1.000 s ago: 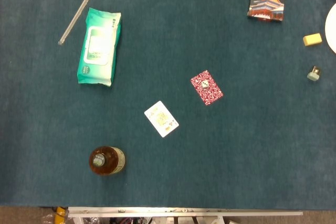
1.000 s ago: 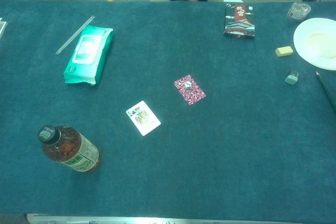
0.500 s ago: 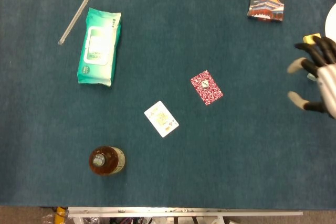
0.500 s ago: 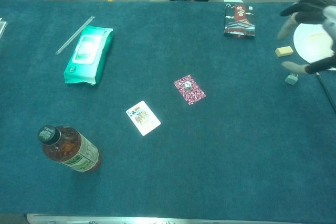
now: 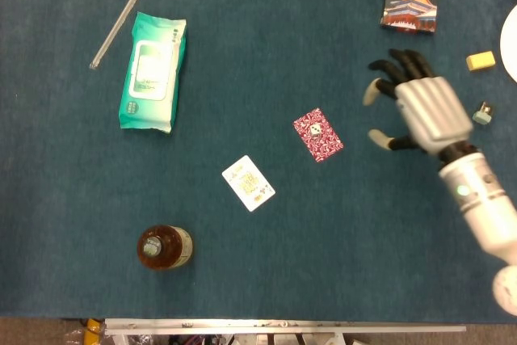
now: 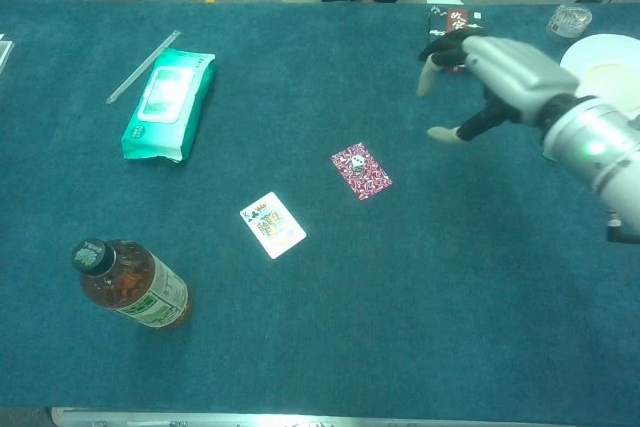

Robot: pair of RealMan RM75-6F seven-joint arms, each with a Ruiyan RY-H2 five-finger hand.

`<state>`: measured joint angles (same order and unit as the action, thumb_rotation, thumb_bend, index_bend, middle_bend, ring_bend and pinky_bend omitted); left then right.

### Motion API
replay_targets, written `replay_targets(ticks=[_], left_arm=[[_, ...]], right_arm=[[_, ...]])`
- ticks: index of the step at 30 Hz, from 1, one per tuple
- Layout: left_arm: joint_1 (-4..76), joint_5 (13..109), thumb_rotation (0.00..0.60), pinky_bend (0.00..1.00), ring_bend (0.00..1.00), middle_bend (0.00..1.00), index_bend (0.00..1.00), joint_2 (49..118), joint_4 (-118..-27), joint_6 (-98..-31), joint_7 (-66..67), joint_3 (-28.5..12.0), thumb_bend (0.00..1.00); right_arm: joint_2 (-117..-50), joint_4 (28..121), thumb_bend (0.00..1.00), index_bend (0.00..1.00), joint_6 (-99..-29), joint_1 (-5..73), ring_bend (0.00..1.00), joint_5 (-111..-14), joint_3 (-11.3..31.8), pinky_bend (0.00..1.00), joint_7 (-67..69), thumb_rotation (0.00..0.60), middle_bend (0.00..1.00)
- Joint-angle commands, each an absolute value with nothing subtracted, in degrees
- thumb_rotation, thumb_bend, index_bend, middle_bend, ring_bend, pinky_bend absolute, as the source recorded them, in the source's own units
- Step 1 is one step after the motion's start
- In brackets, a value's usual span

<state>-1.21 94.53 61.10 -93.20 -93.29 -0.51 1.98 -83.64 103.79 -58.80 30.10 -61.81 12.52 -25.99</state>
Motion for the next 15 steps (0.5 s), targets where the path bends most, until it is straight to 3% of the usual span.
replay_targets(ticks=[1,15], left_arm=[[-1.43,94.66,0.6,0.09,0.13,0.21,0.28,61.09,-93.04,-93.69,-0.73,2.01,0.27],[-1.95,94.45,0.6,0.09,0.13,0.21,0.28,61.25,-92.35,-93.95,-1.48,2.14,0.27]], right_arm=[[-86.43,101.75,0.22,0.47,-57.69,32.12,0.0,-60.0,12.39,0.0,-27.6,0.6,0.21],[-96.38,91.97,0.23,0.48,-56.3,39.54,0.0,-51.46,11.47,0.0,-35.5,0.6,0.21]])
